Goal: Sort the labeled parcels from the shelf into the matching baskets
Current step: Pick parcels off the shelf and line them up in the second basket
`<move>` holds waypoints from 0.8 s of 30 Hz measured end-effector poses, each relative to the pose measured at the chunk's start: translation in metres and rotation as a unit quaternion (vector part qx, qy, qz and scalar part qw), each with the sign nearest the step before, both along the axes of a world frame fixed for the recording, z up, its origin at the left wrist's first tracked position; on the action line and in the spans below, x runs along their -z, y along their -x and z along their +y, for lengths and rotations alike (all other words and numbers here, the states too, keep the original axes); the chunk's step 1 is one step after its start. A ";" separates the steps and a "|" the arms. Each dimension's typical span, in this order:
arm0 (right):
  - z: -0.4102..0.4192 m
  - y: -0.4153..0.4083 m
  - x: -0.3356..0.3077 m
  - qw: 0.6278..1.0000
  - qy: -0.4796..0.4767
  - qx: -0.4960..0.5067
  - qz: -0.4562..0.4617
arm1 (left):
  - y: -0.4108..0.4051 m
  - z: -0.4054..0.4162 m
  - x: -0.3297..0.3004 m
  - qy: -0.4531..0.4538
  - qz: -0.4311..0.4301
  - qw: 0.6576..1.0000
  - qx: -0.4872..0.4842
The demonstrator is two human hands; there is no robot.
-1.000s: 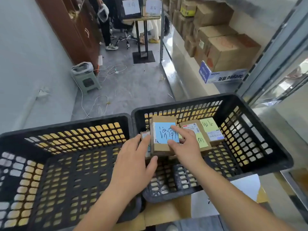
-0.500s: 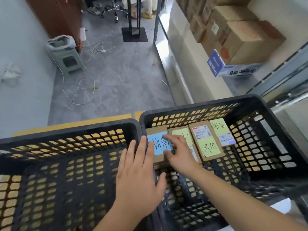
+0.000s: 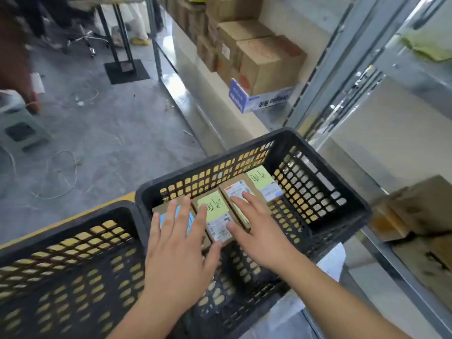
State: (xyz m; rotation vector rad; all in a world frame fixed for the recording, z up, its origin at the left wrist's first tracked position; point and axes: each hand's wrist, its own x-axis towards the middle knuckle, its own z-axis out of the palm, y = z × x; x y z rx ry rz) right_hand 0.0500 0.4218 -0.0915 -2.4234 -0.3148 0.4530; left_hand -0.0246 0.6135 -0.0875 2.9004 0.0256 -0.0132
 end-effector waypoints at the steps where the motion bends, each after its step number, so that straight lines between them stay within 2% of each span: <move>1: -0.016 0.005 -0.008 1.000 0.006 0.009 -0.012 | -0.003 -0.011 -0.004 0.001 -0.004 1.000 0.011; 8: -0.153 0.064 -0.048 0.989 0.011 0.126 -0.074 | 0.002 -0.121 -0.027 0.003 -0.019 0.994 0.105; 16: -0.329 0.159 -0.055 0.960 0.009 0.276 -0.046 | 0.025 -0.291 -0.048 0.017 -0.028 0.969 0.243; 24: -0.425 0.216 -0.040 0.918 -0.047 0.392 -0.048 | 0.046 -0.407 -0.044 0.029 0.006 0.939 0.343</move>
